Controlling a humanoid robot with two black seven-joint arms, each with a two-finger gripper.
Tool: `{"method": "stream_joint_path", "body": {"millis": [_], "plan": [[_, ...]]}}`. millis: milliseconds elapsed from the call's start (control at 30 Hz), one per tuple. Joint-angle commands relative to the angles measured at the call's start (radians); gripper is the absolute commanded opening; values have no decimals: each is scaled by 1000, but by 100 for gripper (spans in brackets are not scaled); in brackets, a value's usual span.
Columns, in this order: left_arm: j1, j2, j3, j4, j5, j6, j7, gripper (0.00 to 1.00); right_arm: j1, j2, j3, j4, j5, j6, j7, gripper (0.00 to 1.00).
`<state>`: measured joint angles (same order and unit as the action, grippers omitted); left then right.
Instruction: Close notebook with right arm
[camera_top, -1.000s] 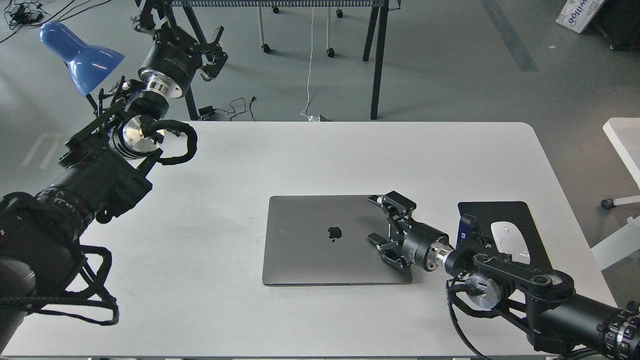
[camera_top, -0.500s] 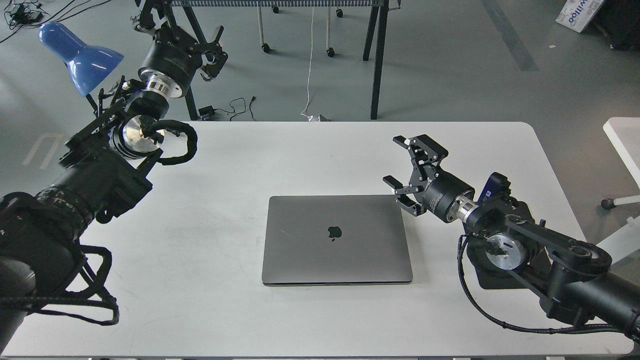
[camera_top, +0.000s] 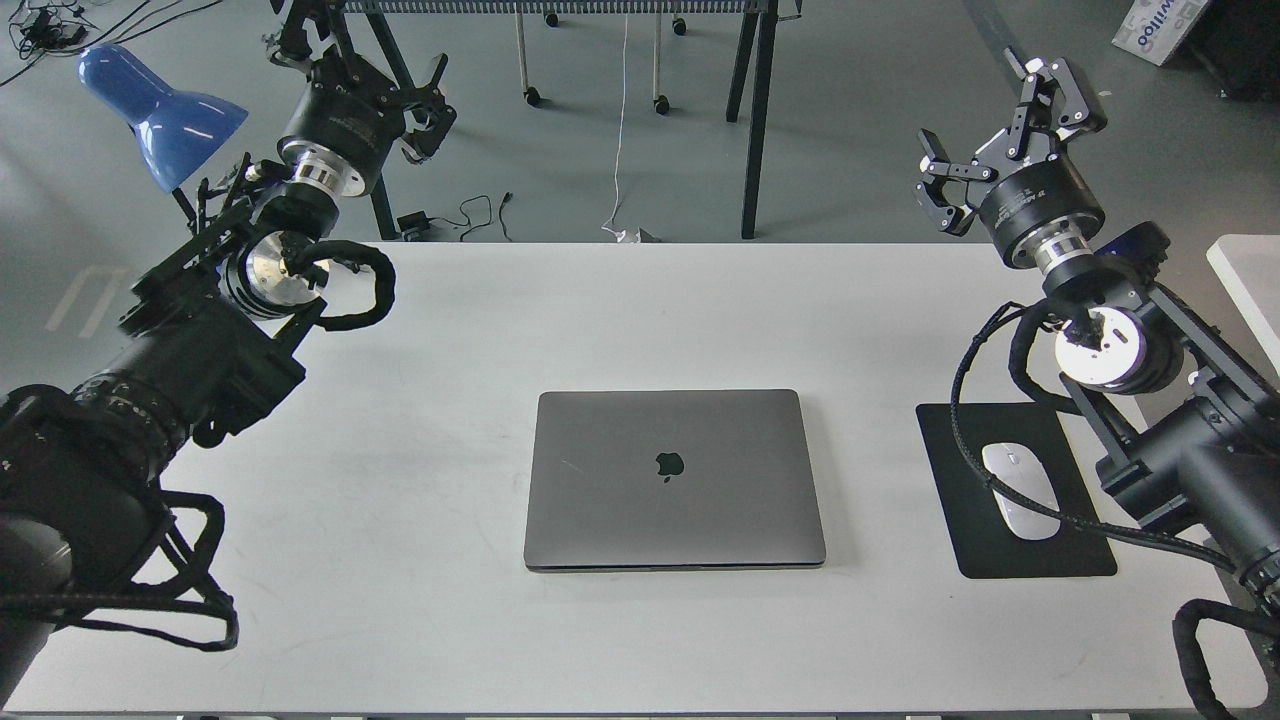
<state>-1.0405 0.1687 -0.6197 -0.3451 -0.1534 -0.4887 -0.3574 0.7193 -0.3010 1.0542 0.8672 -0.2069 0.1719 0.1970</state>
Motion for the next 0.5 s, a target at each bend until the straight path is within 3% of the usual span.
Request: {"method": "stream_joint_path", "body": {"millis": [0, 133, 467], "plan": [[0, 0, 0, 0, 0, 0, 0, 100, 84, 8, -8, -146, 107, 87, -53, 100], [0, 2, 0, 0, 0, 0, 0, 100, 132, 14, -14, -253, 150, 150, -56, 100], [0, 2, 0, 0, 0, 0, 0, 100, 118, 20, -13, -280, 150, 199, -51, 100]]}}
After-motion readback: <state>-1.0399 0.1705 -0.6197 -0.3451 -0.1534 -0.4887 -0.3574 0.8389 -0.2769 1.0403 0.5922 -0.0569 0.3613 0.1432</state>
